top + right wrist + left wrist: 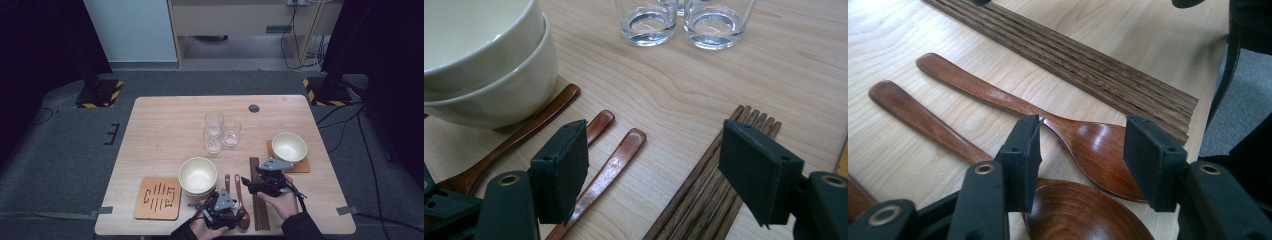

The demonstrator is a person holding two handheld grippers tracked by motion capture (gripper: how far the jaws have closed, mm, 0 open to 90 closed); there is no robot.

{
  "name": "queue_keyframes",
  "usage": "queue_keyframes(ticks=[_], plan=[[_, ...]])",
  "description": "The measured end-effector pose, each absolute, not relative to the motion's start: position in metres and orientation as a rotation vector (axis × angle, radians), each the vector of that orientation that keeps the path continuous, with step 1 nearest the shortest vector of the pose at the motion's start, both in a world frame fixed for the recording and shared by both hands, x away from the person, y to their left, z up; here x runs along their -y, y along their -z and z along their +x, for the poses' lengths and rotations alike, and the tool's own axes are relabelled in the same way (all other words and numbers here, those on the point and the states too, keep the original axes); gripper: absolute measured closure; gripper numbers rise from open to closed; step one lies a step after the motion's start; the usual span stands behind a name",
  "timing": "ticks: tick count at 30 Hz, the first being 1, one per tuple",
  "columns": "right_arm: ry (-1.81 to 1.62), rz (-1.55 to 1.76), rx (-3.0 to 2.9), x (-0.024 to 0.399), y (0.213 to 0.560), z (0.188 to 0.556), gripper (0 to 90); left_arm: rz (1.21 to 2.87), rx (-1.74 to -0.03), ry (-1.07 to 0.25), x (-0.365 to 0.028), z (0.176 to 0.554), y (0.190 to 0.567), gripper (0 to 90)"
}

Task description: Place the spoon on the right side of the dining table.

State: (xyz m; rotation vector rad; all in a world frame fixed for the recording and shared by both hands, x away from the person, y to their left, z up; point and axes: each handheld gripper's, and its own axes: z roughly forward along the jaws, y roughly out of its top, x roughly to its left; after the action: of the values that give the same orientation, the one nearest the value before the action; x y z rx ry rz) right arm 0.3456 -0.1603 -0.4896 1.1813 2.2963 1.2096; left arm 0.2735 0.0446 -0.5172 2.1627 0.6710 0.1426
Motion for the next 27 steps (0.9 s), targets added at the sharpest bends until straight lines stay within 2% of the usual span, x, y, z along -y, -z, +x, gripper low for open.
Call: queue_keyframes(ticks=[27], plan=[[-1.169,1.19,-2.352,0.146,0.502,0.35,27.8,2.217,-0.619,-0.13,-0.037,0.268,0.525,41.5]])
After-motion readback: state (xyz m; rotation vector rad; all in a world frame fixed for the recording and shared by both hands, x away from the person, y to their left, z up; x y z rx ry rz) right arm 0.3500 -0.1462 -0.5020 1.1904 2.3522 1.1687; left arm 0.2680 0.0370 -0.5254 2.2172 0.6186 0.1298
